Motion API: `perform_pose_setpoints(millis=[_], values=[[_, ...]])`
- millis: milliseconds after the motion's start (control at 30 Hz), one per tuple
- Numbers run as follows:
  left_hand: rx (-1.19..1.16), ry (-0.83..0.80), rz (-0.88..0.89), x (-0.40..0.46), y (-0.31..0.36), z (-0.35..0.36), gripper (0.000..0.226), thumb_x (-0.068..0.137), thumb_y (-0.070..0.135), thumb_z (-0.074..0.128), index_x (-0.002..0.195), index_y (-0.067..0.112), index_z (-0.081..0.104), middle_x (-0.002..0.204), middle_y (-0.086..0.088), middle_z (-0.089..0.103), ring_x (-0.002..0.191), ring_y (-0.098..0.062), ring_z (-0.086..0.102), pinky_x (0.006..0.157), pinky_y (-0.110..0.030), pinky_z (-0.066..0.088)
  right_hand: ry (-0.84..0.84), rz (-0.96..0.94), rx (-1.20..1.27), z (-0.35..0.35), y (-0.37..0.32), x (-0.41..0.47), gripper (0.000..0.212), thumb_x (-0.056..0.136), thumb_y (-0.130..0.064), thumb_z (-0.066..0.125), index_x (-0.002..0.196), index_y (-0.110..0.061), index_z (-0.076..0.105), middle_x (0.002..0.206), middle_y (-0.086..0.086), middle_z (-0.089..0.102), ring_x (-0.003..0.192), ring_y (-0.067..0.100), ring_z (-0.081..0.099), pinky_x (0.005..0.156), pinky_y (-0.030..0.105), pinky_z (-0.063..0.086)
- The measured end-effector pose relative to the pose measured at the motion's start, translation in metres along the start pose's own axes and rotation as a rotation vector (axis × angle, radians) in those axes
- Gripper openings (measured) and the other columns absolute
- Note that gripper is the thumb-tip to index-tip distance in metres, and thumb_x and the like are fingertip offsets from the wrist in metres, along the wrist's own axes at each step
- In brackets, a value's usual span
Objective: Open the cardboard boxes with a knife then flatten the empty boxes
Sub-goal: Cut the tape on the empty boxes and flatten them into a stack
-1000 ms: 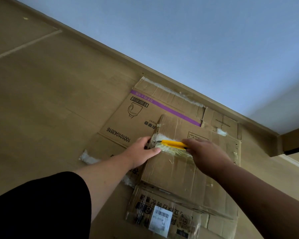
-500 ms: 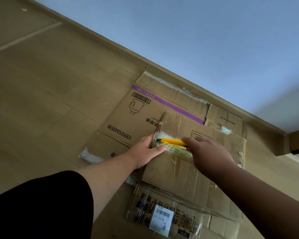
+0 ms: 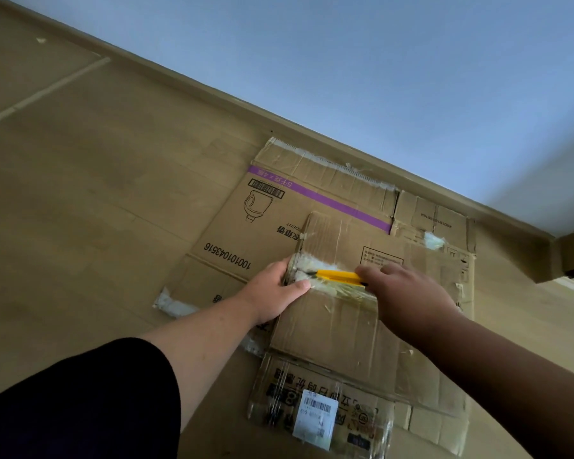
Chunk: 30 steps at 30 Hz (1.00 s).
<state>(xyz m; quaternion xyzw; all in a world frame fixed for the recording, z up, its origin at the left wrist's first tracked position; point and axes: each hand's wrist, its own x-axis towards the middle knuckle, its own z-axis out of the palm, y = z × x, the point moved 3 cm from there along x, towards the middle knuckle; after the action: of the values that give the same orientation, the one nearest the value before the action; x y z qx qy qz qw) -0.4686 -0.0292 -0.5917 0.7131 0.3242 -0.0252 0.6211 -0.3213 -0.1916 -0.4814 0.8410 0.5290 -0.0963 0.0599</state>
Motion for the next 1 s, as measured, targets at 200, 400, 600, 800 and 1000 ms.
perform_pose_setpoints(millis=[200,400,600,800,1000], values=[[-0.029,-0.005,-0.026,0.002,0.0,0.0,0.055,0.076,0.062,0.062,0.129,0.052,0.05,0.132,0.009,0.058,0.12,-0.012,0.057,0.106,-0.043,0.046,0.017,0.028,-0.028,0.002,0.013,-0.003,0.05,0.097,-0.019,0.046,0.141,-0.039,0.035,0.115,-0.004,0.058,0.103,0.02,0.057,0.067,0.029,0.037],[-0.017,-0.001,-0.063,-0.002,-0.006,0.0,0.075,0.073,0.069,0.058,0.142,0.051,0.037,0.14,0.01,0.053,0.127,-0.013,0.053,0.11,-0.044,0.042,0.034,-0.028,-0.019,0.005,0.012,-0.005,0.048,0.098,-0.021,0.045,0.141,-0.039,0.035,0.111,-0.003,0.057,0.099,0.021,0.055,0.07,0.03,0.04],[-0.02,-0.014,-0.067,-0.007,-0.002,-0.002,0.069,0.076,0.063,0.059,0.141,0.047,0.04,0.133,0.011,0.057,0.122,-0.012,0.056,0.108,-0.043,0.044,0.053,-0.048,-0.117,-0.002,-0.007,-0.004,0.056,0.097,-0.015,0.043,0.148,-0.033,0.029,0.118,0.002,0.056,0.107,0.023,0.054,0.073,0.03,0.033],[0.051,-0.025,-0.049,-0.009,0.01,0.0,0.061,0.088,0.051,0.058,0.145,0.039,0.039,0.137,0.009,0.054,0.124,-0.012,0.052,0.111,-0.041,0.041,0.01,-0.031,-0.176,-0.009,0.012,-0.015,0.058,0.096,-0.017,0.046,0.149,-0.034,0.028,0.121,0.002,0.058,0.106,0.022,0.057,0.083,0.032,0.045],[0.105,-0.039,-0.072,-0.014,0.014,-0.001,0.079,0.076,0.066,0.055,0.148,0.041,0.034,0.139,0.01,0.053,0.126,-0.014,0.052,0.11,-0.044,0.041,-0.05,0.017,-0.161,-0.007,0.038,-0.036,0.057,0.096,-0.02,0.049,0.146,-0.037,0.029,0.118,0.0,0.06,0.103,0.019,0.057,0.083,0.03,0.047]])
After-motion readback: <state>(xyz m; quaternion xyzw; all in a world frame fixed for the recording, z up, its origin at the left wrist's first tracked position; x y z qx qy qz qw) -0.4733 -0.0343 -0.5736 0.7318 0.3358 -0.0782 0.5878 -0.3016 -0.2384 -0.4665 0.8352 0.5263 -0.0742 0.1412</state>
